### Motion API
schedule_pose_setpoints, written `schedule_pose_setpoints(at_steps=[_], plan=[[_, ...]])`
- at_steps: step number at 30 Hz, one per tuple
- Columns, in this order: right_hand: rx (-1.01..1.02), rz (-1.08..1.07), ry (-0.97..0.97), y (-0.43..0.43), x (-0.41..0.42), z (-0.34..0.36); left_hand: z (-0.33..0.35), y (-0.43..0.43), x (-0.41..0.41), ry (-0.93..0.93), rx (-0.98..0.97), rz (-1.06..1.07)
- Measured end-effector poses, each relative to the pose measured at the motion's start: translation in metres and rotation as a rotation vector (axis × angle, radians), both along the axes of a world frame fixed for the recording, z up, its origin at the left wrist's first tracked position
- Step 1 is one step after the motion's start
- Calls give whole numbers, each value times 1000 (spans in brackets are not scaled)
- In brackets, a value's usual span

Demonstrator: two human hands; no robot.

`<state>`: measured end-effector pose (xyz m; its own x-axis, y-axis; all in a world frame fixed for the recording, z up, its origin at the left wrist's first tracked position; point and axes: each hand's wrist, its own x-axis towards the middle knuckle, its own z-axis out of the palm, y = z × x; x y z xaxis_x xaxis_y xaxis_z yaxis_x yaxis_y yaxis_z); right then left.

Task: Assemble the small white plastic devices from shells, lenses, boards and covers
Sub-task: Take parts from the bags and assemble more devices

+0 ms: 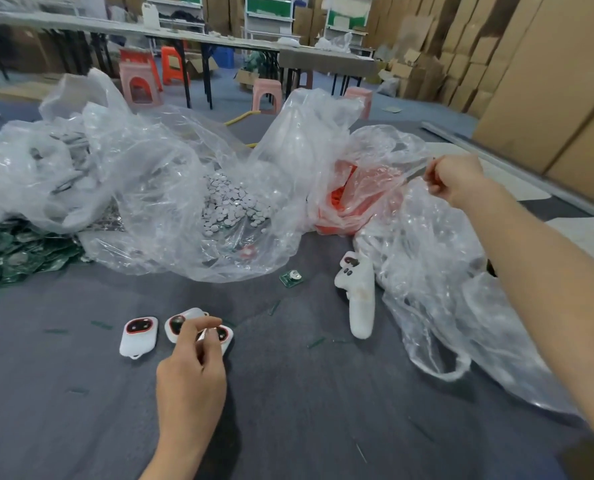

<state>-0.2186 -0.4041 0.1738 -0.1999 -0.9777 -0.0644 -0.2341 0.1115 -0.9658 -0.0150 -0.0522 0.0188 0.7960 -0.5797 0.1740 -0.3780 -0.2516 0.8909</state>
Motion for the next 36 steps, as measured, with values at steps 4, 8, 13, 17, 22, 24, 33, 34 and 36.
schedule_pose_setpoints(at_steps=[4,8,13,17,22,24,33,34,36], plan=[[195,-78,149,1,-41,-14,0,-1,-1,10,8,11],[303,112,639,7,-45,-47,1,0,-3,20,5,9],[274,312,992,8,-36,-86,-1,0,-2,10,3,11],[308,277,962,7,-31,-90,-2,-1,-1,1,-2,1],[69,137,1023,13,-38,-88,-3,-2,-1,18,-11,-3],[100,155,1059,14,-38,-94,-4,-2,0,6,-5,-6],[241,167,1015,17,-32,-92,-7,-2,2,-9,10,-4],[259,187,991,17,-32,-90,-7,-2,2,-10,6,-5],[258,177,954,16,-34,-84,-7,-3,2,-18,5,-8]])
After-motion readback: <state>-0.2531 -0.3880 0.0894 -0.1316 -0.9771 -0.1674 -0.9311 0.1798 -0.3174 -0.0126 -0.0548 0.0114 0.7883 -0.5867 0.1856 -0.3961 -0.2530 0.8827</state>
